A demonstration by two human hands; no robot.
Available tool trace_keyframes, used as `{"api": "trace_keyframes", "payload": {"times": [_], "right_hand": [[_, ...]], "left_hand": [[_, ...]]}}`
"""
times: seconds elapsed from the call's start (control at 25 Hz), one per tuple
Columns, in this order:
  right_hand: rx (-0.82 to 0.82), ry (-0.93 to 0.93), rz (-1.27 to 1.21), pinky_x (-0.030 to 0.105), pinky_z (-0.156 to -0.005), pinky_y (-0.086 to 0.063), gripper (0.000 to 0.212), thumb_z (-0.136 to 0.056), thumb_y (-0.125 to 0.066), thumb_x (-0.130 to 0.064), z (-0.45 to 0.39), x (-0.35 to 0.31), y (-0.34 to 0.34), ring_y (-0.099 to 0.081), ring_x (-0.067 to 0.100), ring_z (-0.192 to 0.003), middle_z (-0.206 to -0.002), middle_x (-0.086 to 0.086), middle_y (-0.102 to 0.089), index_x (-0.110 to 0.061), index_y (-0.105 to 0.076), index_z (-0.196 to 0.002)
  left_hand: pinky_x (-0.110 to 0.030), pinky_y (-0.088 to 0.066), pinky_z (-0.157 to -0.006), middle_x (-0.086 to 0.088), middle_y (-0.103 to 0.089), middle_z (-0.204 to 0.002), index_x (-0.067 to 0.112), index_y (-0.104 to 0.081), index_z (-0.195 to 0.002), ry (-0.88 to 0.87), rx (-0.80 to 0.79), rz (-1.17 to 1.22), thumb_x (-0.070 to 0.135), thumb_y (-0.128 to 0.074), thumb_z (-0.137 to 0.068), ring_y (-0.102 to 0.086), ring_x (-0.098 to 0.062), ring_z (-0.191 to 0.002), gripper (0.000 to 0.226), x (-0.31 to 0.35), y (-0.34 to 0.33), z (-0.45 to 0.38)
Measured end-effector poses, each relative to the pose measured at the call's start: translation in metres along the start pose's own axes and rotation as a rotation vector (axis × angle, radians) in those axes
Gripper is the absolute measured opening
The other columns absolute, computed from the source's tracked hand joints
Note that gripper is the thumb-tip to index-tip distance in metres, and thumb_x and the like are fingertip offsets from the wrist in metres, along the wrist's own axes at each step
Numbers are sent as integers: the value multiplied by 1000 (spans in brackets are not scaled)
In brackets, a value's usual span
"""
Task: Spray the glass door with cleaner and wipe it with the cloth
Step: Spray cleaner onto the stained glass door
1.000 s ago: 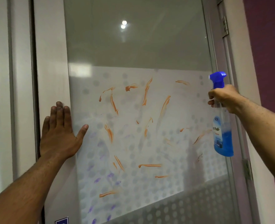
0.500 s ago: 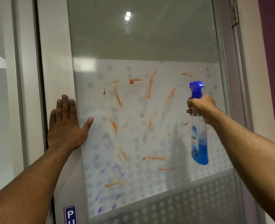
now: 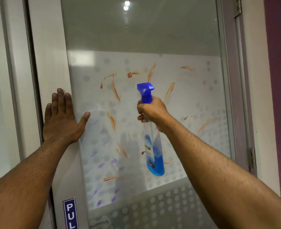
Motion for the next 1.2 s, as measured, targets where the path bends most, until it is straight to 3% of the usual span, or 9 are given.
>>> {"api": "trace_keyframes", "payload": {"times": [0.48,0.84,1.2], "right_hand": [[-209,13,31,33,-71,-60,15,-81,-62,-4,56,34,-60,-67,12,-64,-75,2,-63,-16,-58,-89],[-177,-43,46,39,-75,-60,20,-81,-63,-3,69,71,-60,-67,15,-68,-79,2,-63,-20,-55,-85],[-125,-130,28,36,-71,-60,18,-79,-64,-4,79,107,-45,-68,16,-69,-81,4,-64,-18,-57,-88]], "left_hand": [[-35,12,-122,0,30,-160,19,23,-152,-14,10,-5,70,-11,-93,28,-14,-147,85,-1,1,2],[-37,10,-122,-3,23,-164,15,16,-156,-16,32,-13,69,-12,-96,21,-17,-150,85,0,-3,4],[-41,5,-123,-7,17,-165,14,13,-156,-15,37,29,66,-15,-97,16,-21,-152,84,1,-6,12]]}}
Point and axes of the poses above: each hand's wrist, its own z-axis away from the middle knuckle, its own y-axis out of the back of the hand, x = y × z, the point moved 3 cm from there along -z, towards the middle knuckle
